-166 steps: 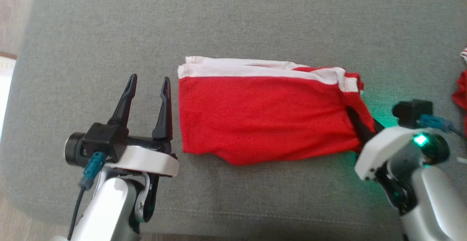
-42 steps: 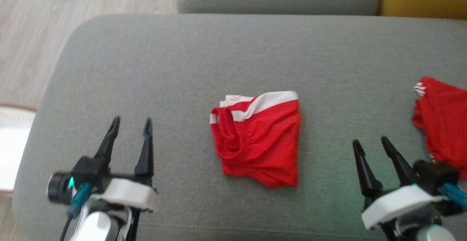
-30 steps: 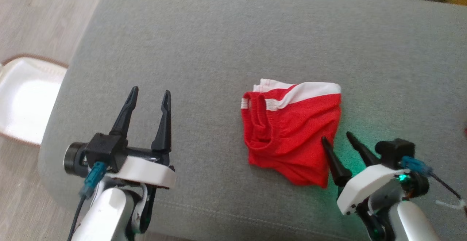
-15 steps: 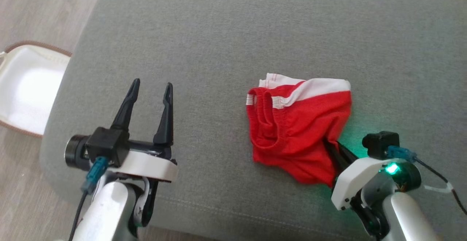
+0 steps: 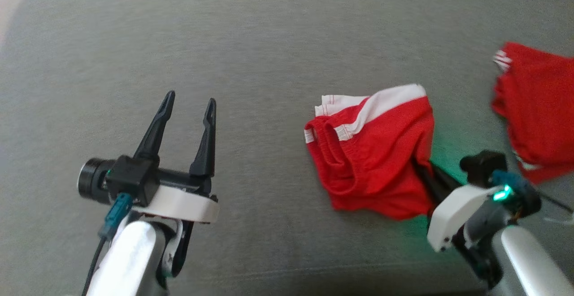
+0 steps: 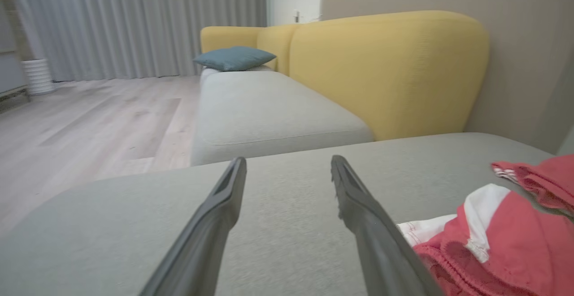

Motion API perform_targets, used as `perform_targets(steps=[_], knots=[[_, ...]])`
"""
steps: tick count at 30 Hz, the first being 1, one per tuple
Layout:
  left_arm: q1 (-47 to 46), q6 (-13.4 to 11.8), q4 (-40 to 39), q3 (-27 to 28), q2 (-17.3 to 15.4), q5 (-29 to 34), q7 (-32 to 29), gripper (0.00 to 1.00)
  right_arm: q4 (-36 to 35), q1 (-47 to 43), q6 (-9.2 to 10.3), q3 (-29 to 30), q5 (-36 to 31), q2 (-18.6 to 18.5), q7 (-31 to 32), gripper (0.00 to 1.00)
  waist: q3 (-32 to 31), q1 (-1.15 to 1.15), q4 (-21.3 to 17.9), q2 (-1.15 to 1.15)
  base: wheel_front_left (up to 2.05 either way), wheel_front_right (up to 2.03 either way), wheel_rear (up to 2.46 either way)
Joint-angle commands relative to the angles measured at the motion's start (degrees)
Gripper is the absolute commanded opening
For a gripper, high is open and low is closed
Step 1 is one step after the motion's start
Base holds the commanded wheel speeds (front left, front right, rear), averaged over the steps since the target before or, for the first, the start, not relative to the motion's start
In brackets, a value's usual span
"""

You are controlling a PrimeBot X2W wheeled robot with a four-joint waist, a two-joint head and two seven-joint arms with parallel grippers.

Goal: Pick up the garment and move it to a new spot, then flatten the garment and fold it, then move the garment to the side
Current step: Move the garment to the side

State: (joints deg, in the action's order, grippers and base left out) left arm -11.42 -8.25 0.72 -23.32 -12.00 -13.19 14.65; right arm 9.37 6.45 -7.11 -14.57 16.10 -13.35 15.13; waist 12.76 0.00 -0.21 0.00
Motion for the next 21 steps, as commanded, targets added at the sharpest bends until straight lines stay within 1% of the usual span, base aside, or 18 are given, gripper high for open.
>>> perform_targets(steps=[1,5,9,17,21], knots=[[-3.3,0.1,-2.3,1.9,-1.1,0.6,0.0,1.00,-1.7,3.1,-0.37,-0.9,0.7,-1.6,-0.6,0.00,1.8,0.00,-5.8,0.00,0.00,0.00,0.00],[-6.1,1.1,-2.3,0.9,-1.2,1.3,-0.5,1.00,-0.1,6.8,-0.37,-0.1,2.7,-4.5,-1.6,0.00,4.0,0.00,-8.9,0.00,0.00,0.00,0.00],[-9.0,1.8,-2.4,0.1,-1.2,2.0,-0.8,1.00,2.0,11.8,-0.37,1.6,3.3,-7.2,-3.3,0.00,6.5,0.00,-11.0,0.00,0.00,0.00,0.00],[-13.0,3.3,-2.9,-1.6,-1.5,3.1,-1.6,1.00,6.9,19.3,-0.37,13.1,3.6,-12.7,-6.7,0.00,11.6,0.00,-13.4,0.00,0.00,0.00,0.00],[-14.5,3.8,-3.1,-2.2,-1.6,3.6,-1.7,1.00,8.8,20.9,-0.37,16.7,3.2,-14.4,-7.5,0.00,13.3,0.00,-13.8,0.00,0.00,0.00,0.00]])
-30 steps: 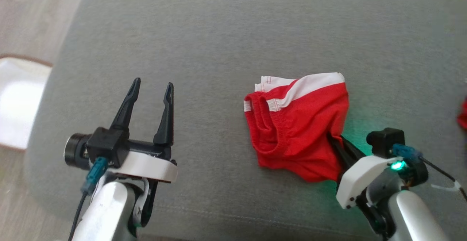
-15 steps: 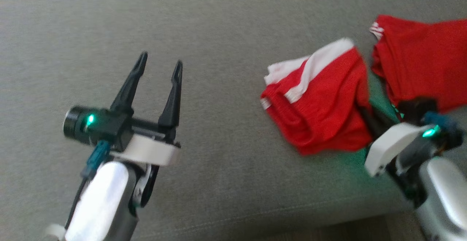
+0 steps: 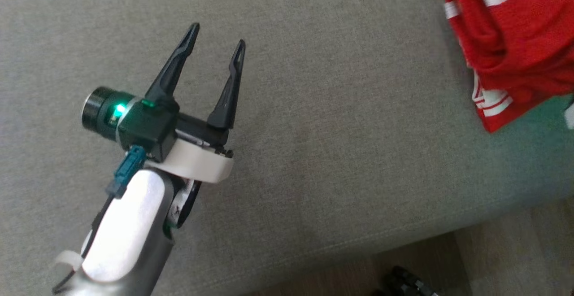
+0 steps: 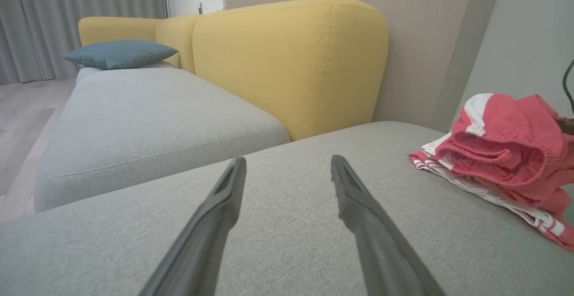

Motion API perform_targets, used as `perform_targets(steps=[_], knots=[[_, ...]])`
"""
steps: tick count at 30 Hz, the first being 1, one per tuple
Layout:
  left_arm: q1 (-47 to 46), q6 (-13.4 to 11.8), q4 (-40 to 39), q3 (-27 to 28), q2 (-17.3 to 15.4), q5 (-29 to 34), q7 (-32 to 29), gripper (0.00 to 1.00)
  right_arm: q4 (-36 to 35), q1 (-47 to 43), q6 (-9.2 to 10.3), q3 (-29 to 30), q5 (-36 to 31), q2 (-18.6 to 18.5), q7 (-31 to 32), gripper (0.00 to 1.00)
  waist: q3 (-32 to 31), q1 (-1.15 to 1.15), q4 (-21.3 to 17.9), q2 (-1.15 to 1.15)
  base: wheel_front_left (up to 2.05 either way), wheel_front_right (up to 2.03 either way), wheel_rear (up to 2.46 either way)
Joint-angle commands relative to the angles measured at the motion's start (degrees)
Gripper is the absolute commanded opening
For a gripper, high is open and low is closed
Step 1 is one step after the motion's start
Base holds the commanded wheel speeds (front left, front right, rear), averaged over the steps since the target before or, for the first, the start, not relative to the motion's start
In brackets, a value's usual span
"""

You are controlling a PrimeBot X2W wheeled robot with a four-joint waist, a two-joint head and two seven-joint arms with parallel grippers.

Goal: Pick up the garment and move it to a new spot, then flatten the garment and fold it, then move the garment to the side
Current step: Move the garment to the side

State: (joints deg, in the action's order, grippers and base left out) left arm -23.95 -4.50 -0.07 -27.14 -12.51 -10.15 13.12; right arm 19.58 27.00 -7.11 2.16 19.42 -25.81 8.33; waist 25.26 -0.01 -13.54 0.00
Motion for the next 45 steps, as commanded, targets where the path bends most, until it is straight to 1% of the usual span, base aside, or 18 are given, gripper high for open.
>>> perform_targets(steps=[1,7,8,10,11,12,17,21,24,27,33,35,36,39,45], knots=[[-2.3,0.1,-2.4,1.4,-1.1,0.6,-0.2,1.00,-0.9,0.5,-0.37,0.8,-0.3,-2.2,-0.7,0.00,1.2,0.01,-0.5,0.00,0.00,0.00,0.00],[-4.3,0.9,-2.8,0.1,-1.0,1.3,-0.4,1.00,2.4,1.1,-0.37,4.0,-2.4,-3.0,-1.3,0.00,2.8,0.01,-0.3,0.00,0.00,0.00,0.00],[-4.5,0.9,-2.8,-0.1,-1.0,1.4,-0.4,1.00,3.1,1.4,-0.37,4.3,-3.0,-3.0,-1.5,0.02,3.0,0.01,-0.3,0.00,0.00,0.00,0.00],[-4.9,1.0,-3.0,-0.4,-0.9,1.5,-0.6,1.00,4.3,2.1,-0.37,5.4,-4.2,-2.6,-2.3,0.45,3.5,0.01,-0.3,0.00,0.00,0.00,0.00],[-5.1,1.1,-3.0,-0.6,-0.8,1.5,-0.6,1.00,5.4,2.4,-0.37,6.2,-5.2,-2.6,-2.4,0.97,3.7,0.01,-0.1,0.00,0.00,0.00,0.00],[-5.2,1.2,-3.0,-0.8,-0.8,1.5,-0.6,1.00,6.3,2.7,-0.37,6.9,-6.1,-2.4,-2.4,1.00,3.9,0.01,0.0,0.00,0.00,0.00,0.00],[-5.4,1.3,-2.7,-1.3,-0.7,1.3,-0.5,1.00,8.8,4.1,-0.37,10.5,-11.2,-0.5,-3.5,1.00,4.0,0.01,0.5,0.00,0.00,0.00,0.00],[-5.1,1.2,-2.1,-1.3,-0.5,0.8,-0.1,1.00,8.6,3.5,-0.37,12.4,-13.7,0.9,-5.7,1.00,3.0,0.01,1.1,0.00,0.00,0.00,0.00],[-4.1,0.8,-1.3,-1.2,-0.2,0.3,0.2,1.00,6.1,1.8,-0.37,14.1,-14.4,2.6,-8.7,1.00,1.3,0.01,2.0,0.00,0.00,0.00,0.00],[-2.4,0.0,-0.3,-0.8,0.0,-0.5,0.6,1.00,1.2,-1.5,-0.37,14.4,-14.3,5.1,-11.1,1.00,-1.3,0.01,3.1,0.00,0.00,0.00,0.00],[2.5,-2.5,0.7,1.4,-0.1,-2.4,1.2,1.00,-12.1,-10.0,-0.37,10.4,-13.4,11.9,-11.9,1.00,-6.5,0.01,5.9,0.00,0.00,0.00,0.00],[4.2,-3.3,0.7,2.1,-0.3,-3.0,1.3,1.00,-16.0,-12.5,-0.37,8.3,-13.0,14.2,-11.4,1.00,-7.8,0.01,7.3,0.00,0.00,0.00,0.00],[5.7,-4.1,0.5,3.0,-0.6,-3.5,1.3,1.00,-19.2,-14.8,-0.37,6.4,-12.4,16.3,-11.0,1.00,-9.0,0.01,8.8,0.00,0.00,0.00,0.00],[7.8,-5.1,0.6,4.5,-1.0,-4.5,1.5,1.00,-22.7,-17.7,-0.37,3.7,-11.7,18.6,-10.5,1.00,-10.8,0.01,11.2,0.00,0.00,0.00,0.00],[11.9,-7.4,1.2,7.5,-2.1,-5.9,1.6,1.00,-26.4,-22.0,-0.37,0.0,-10.6,21.2,-9.6,1.00,-14.0,0.01,15.0,0.00,0.00,0.00,0.00]])
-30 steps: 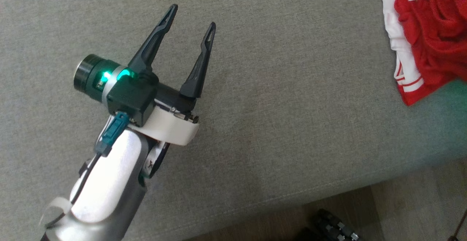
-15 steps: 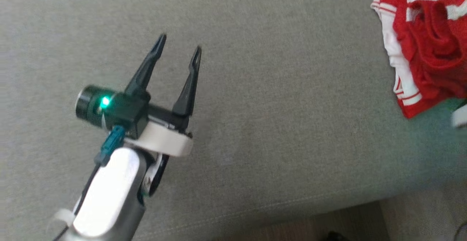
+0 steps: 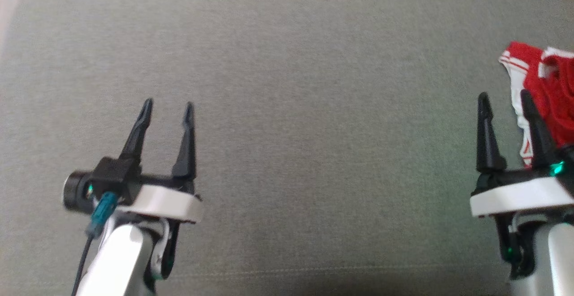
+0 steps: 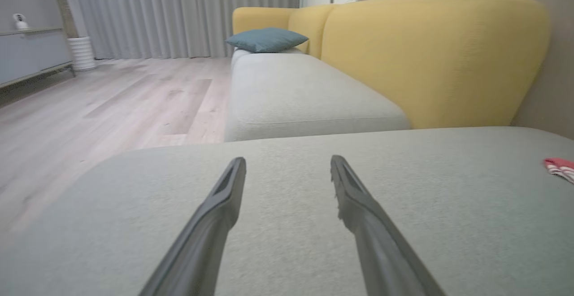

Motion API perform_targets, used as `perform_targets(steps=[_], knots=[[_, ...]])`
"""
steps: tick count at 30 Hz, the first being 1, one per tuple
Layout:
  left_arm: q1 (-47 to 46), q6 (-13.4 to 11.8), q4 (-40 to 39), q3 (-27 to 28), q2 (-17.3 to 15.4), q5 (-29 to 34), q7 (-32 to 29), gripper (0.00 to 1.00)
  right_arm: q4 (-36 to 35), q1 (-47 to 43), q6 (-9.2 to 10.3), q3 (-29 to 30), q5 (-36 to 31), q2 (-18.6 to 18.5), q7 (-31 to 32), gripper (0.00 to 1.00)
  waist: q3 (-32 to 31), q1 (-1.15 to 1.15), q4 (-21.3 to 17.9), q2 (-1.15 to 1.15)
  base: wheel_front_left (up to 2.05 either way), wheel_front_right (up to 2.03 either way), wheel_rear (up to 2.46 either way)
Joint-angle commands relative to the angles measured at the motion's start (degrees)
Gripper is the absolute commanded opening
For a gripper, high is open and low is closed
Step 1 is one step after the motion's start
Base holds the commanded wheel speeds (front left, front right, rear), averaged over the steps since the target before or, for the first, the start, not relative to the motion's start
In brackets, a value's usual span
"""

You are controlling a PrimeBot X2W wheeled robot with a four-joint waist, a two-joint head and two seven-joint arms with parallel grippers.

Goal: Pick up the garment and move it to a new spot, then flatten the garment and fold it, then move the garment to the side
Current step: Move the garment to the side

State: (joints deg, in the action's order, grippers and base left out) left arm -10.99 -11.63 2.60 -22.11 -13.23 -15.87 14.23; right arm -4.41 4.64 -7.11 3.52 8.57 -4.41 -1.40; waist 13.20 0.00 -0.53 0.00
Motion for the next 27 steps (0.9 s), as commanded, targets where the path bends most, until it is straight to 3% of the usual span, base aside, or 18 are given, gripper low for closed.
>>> perform_targets(steps=[1,27], knots=[[-0.4,-0.5,-1.3,2.9,-1.6,-0.4,0.5,1.00,-2.8,-0.2,-0.37,-1.8,0.3,0.0,0.3,1.00,-2.4,0.00,2.3,0.00,0.00,0.00,0.00],[9.8,0.1,-0.1,2.2,-4.2,-4.2,-2.4,1.00,-7.5,-12.6,-0.37,-1.7,0.8,1.5,4.6,1.00,-12.8,0.00,1.7,0.00,0.00,0.00,0.00]])
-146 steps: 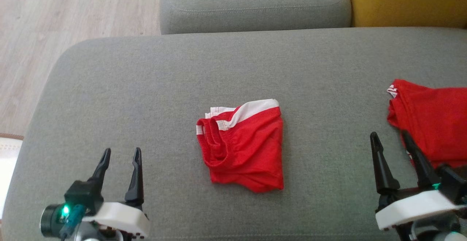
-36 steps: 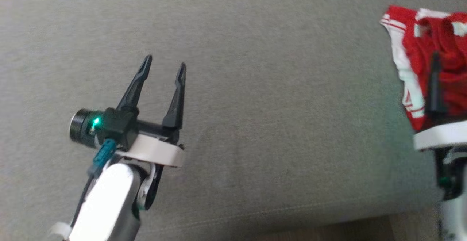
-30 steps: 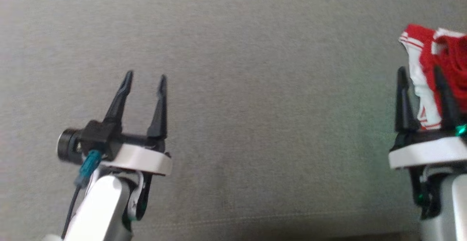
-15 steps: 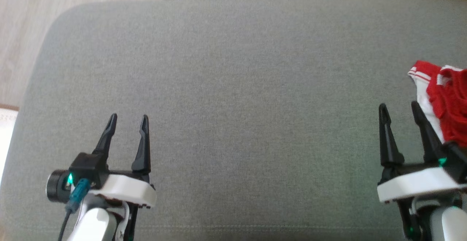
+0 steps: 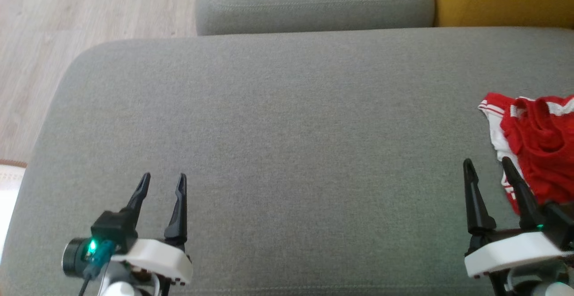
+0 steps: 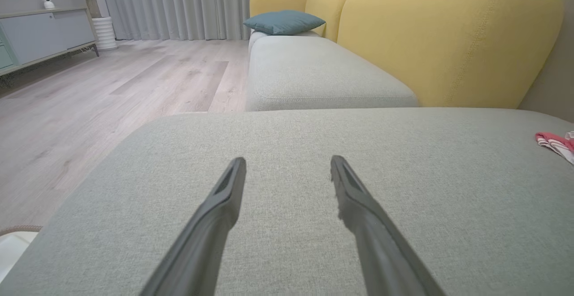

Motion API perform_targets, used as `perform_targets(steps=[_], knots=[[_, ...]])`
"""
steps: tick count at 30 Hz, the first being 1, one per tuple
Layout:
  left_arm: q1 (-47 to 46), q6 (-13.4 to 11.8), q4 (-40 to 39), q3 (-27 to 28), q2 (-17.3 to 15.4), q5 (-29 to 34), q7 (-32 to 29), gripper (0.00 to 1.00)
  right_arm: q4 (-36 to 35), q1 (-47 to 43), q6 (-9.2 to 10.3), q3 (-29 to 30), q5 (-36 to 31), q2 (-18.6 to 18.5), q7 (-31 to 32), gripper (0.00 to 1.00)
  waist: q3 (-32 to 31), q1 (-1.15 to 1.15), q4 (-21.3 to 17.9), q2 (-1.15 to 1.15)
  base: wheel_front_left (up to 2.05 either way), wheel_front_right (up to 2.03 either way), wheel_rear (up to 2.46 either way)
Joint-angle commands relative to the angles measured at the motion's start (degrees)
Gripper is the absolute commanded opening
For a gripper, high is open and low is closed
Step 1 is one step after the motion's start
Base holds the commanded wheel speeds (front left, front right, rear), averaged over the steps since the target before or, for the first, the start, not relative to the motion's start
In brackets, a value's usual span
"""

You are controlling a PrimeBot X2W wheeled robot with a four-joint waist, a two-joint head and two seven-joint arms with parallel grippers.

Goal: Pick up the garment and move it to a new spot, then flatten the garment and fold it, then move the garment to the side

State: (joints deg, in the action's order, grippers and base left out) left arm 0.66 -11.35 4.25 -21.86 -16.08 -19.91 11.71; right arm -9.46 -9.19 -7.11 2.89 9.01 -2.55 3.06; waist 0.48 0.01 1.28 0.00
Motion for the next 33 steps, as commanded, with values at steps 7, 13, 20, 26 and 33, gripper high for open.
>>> perform_targets(steps=[7,13,20,26,33], knots=[[-1.5,-0.8,-2.7,1.8,-2.2,0.3,-0.6,1.00,-2.7,0.8,-0.37,-1.1,0.9,-0.3,0.2,1.00,-0.6,-0.01,-0.2,0.00,0.00,0.00,0.00],[-1.7,-1.2,-3.1,1.4,-2.6,0.8,-1.1,1.00,-2.7,0.9,-0.37,-1.3,0.9,-0.3,0.2,1.00,-0.6,-0.01,-0.1,0.00,0.00,0.00,0.00],[-1.8,-1.6,-3.4,1.1,-2.8,0.9,-1.4,1.00,-2.7,1.0,-0.37,-1.3,1.2,-0.3,0.0,1.00,-0.6,-0.01,0.1,0.00,0.00,0.00,0.00],[-2.1,-2.0,-3.5,1.0,-3.1,1.1,-1.5,1.00,-2.6,1.1,-0.37,-1.3,1.4,-0.3,-0.1,1.00,-0.3,-0.01,0.2,0.00,0.00,0.00,0.00],[1.8,-1.7,1.7,-2.1,-0.6,0.5,-1.6,0.00,3.4,-1.1,0.01,-0.5,1.2,0.0,0.3,0.00,-0.4,-0.01,0.3,0.00,0.00,0.00,0.00]])
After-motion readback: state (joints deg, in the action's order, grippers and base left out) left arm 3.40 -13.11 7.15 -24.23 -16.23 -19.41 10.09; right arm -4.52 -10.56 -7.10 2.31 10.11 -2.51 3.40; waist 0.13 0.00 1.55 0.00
